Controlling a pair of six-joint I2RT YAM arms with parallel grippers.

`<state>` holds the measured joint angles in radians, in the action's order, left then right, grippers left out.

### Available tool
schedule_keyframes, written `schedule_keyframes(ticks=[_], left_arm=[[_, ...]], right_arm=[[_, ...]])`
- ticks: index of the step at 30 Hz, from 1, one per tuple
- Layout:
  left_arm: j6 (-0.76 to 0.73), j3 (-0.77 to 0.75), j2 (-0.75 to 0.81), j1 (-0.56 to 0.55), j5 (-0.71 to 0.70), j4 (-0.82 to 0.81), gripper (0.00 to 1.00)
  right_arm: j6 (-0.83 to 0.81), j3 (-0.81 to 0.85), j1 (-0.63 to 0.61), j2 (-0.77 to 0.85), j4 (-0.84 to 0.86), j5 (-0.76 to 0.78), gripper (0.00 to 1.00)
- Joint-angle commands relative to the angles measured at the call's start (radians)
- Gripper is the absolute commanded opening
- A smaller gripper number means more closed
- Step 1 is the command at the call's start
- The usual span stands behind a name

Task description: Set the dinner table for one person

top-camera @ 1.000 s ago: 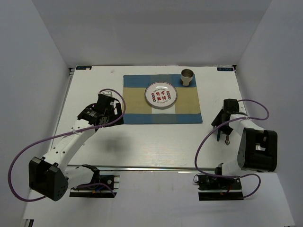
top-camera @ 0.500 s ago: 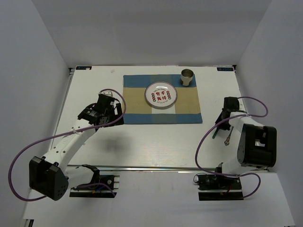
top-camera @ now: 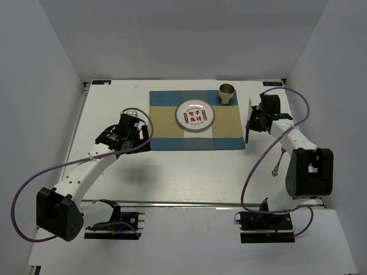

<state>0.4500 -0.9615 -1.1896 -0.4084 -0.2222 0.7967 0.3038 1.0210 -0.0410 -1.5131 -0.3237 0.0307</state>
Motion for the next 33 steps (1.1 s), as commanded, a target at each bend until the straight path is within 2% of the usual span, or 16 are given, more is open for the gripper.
schedule_keyframes(ticks=[1, 8, 17, 22, 33], left_arm=[[-0.016, 0.004, 0.01, 0.0, 0.02, -0.024, 0.98], [-0.022, 0.009, 0.016, 0.0, 0.03, -0.033, 0.98], [-0.027, 0.01, 0.012, 0.0, 0.035, -0.036, 0.98], [-0.027, 0.01, 0.007, 0.0, 0.034, -0.034, 0.98], [-0.03, 0.01, 0.002, 0.0, 0.041, -0.036, 0.98]], right_arm=[[-0.097, 0.108, -0.066, -0.096, -0.063, -0.121, 0.0], [-0.094, 0.211, -0.154, -0.242, -0.052, -0.098, 0.0], [-0.058, 0.35, -0.197, -0.404, -0.074, -0.005, 0.0], [-0.046, 0.375, -0.203, -0.443, -0.121, 0.037, 0.0], [-0.054, 0.314, -0.201, -0.407, -0.129, 0.093, 0.0]])
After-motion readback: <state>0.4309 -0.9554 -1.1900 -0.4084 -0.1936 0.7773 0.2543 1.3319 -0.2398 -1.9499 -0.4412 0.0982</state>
